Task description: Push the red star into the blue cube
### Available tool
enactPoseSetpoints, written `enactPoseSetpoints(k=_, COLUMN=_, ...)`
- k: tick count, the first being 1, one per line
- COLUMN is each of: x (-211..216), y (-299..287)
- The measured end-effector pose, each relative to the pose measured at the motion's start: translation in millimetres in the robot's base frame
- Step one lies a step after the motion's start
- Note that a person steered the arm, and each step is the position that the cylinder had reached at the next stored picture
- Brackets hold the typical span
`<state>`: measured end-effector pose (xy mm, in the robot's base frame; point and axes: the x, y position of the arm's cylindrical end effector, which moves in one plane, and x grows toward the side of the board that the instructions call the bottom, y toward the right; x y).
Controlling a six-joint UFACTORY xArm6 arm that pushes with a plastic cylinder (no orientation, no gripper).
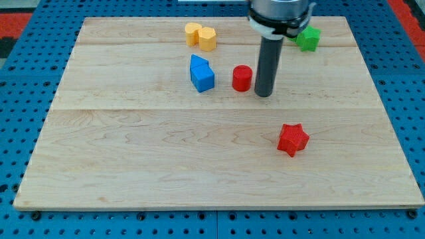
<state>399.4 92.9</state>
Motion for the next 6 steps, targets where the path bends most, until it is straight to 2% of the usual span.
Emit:
enactPoseSetpoints(k=1, x=-23.5, y=-29.6)
enactPoseSetpoints(k=2, x=-20.7, y=-36.2)
enactPoseSetpoints(k=3, x=9.8, y=53.6)
enactPoseSetpoints(k=4, x=84.6, y=148.4)
enactPoseSetpoints(k=5, x=156.2, y=104.9)
enactPoseSetpoints(k=6, x=102.6, y=22.8)
